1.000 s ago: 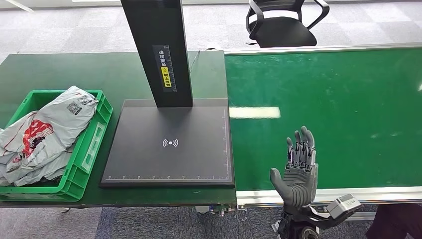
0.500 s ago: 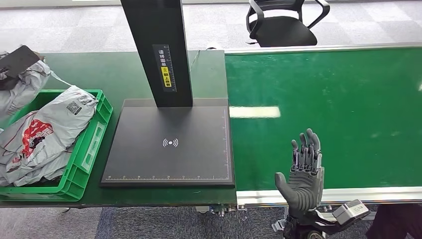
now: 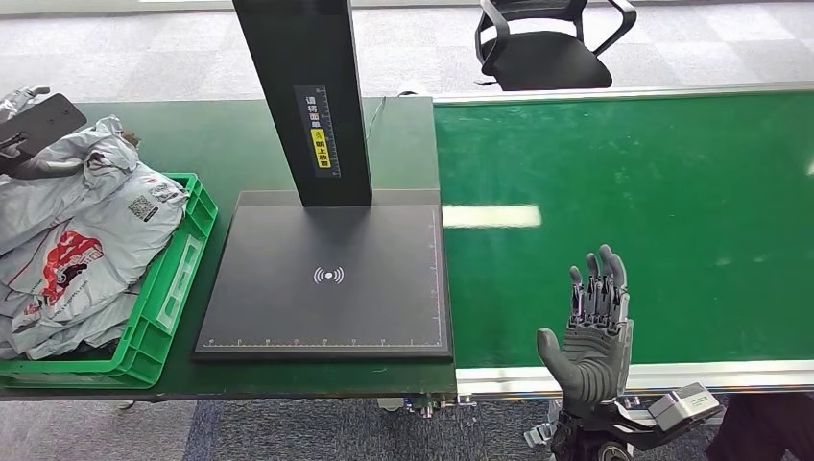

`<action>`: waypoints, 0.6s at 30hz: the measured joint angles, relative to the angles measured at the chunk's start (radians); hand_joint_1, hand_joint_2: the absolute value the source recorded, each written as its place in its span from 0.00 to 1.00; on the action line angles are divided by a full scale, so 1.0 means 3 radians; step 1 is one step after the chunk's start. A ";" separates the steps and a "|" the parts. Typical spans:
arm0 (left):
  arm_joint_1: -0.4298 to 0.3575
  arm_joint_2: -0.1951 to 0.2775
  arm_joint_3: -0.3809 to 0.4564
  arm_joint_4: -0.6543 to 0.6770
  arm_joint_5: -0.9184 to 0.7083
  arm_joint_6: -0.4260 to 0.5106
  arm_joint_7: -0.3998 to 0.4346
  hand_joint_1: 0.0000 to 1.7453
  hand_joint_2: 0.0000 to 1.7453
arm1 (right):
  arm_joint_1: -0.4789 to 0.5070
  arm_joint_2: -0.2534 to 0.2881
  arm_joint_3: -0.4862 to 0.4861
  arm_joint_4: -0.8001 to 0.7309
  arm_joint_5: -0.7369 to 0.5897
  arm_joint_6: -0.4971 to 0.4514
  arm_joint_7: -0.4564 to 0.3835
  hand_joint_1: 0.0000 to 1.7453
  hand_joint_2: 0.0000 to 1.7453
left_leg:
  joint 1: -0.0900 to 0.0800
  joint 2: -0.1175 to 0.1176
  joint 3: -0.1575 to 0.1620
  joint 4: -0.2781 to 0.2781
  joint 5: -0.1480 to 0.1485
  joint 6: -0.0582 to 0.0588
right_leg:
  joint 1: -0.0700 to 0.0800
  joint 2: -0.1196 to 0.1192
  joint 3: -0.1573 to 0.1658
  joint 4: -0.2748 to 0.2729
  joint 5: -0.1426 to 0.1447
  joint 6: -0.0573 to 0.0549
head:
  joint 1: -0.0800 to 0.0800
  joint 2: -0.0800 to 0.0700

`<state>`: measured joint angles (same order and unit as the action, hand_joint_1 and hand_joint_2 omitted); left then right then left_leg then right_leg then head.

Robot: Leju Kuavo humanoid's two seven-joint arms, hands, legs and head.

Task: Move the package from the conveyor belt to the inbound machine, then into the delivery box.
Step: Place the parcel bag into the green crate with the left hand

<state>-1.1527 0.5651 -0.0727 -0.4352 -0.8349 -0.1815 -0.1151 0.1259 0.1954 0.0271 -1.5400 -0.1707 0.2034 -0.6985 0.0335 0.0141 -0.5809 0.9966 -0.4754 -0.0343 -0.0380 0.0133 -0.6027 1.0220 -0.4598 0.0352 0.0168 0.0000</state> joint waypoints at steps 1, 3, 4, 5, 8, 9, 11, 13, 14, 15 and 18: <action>0.0034 -0.0001 0.0010 -0.0035 0.0060 0.0041 -0.0066 0.00 1.00 | 0.0001 0.0001 -0.0004 0.0000 0.0005 0.0003 0.0000 0.00 1.00 | 0.0000 0.0000 0.0000 0.0000 0.0000 0.0000 | 0.0000 0.0000 0.0000 0.0000 0.0000 0.0000 | 0.0000 0.0000; 0.0167 -0.0006 0.0063 -0.0166 0.0238 0.0193 -0.0224 0.00 1.00 | 0.0004 0.0005 -0.0011 0.0000 0.0016 0.0004 0.0000 0.00 1.00 | 0.0000 0.0002 0.0000 0.0000 0.0000 0.0000 | 0.0000 0.0000 0.0000 0.0000 0.0000 0.0000 | 0.0000 0.0000; 0.0270 -0.0012 0.0103 -0.0256 0.0331 0.0276 -0.0291 0.00 1.00 | 0.0008 0.0008 -0.0014 0.0000 0.0019 0.0003 0.0000 0.00 1.00 | 0.0000 0.0004 0.0001 0.0000 0.0000 0.0000 | 0.0000 0.0001 -0.0001 0.0000 0.0000 0.0000 | 0.0000 0.0000; 0.0393 -0.0021 0.0152 -0.0370 0.0428 0.0359 -0.0348 0.00 1.00 | 0.0013 0.0010 -0.0016 0.0000 0.0021 0.0001 0.0001 0.00 1.00 | 0.0000 0.0006 0.0001 0.0000 -0.0001 -0.0001 | 0.0000 0.0002 -0.0002 0.0000 0.0000 0.0000 | 0.0000 0.0000; 0.0822 -0.0060 0.0316 -0.0795 0.0703 0.0593 -0.0466 0.00 1.00 | 0.0031 0.0017 -0.0019 0.0000 0.0022 -0.0013 0.0002 0.00 1.00 | 0.0000 0.0009 0.0001 0.0000 -0.0002 -0.0002 | 0.0000 0.0004 -0.0005 0.0000 0.0000 0.0000 | 0.0001 0.0000; 0.0969 -0.0079 0.0380 -0.0950 0.0789 0.0673 -0.0497 0.00 1.00 | 0.0036 0.0021 -0.0019 -0.0001 0.0022 -0.0018 0.0004 0.00 1.00 | 0.0000 0.0010 0.0001 0.0000 -0.0002 -0.0002 | 0.0000 0.0005 -0.0005 -0.0001 0.0000 0.0000 | 0.0001 0.0000; 0.1309 -0.0138 0.0524 -0.1339 0.0996 0.0867 -0.0577 0.00 1.00 | 0.0042 0.0031 -0.0020 -0.0001 0.0022 -0.0032 0.0012 0.00 1.00 | -0.0001 0.0015 0.0001 0.0000 -0.0004 -0.0003 | -0.0001 0.0010 -0.0006 -0.0001 -0.0001 0.0000 | 0.0002 0.0000; 0.1677 -0.0216 0.0679 -0.1786 0.1238 0.1070 -0.0694 0.00 1.00 | 0.0042 0.0039 -0.0021 -0.0001 0.0018 -0.0048 0.0022 0.00 1.00 | -0.0001 0.0021 0.0001 0.0000 -0.0007 -0.0003 | -0.0001 0.0016 -0.0007 -0.0001 -0.0001 0.0000 | 0.0001 0.0000; 0.1871 -0.0259 0.0762 -0.2024 0.1370 0.1165 -0.0766 0.00 1.00 | 0.0042 0.0041 -0.0021 -0.0001 0.0015 -0.0058 0.0024 0.00 1.00 | -0.0002 0.0025 0.0002 0.0000 -0.0009 -0.0003 | -0.0001 0.0020 -0.0008 -0.0001 -0.0001 0.0000 | 0.0001 0.0000; 0.2072 -0.0307 0.0845 -0.2260 0.1510 0.1257 -0.0857 0.00 1.00 | 0.0042 0.0042 -0.0022 0.0000 0.0011 -0.0069 0.0025 0.00 1.00 | -0.0002 0.0029 0.0002 0.0000 -0.0011 -0.0003 | -0.0002 0.0023 -0.0009 -0.0002 -0.0001 0.0000 | 0.0000 0.0000; 0.2712 -0.0519 0.1075 -0.2975 0.1937 0.1517 -0.1232 0.00 1.00 | 0.0040 0.0042 -0.0023 0.0000 -0.0003 -0.0109 0.0025 0.00 1.00 | -0.0003 0.0035 0.0005 0.0000 -0.0019 -0.0004 | -0.0003 0.0030 -0.0010 -0.0003 -0.0003 0.0000 | -0.0001 0.0000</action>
<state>-0.3392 0.4092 0.2500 -1.3277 -0.2538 0.2736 -0.4847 0.1380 0.2079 0.0202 -1.5400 -0.1717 0.1708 -0.6909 0.0325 0.0246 -0.5795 0.9965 -0.4811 -0.0354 -0.0390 0.0223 -0.6058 1.0212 -0.4608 0.0352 0.0166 0.0000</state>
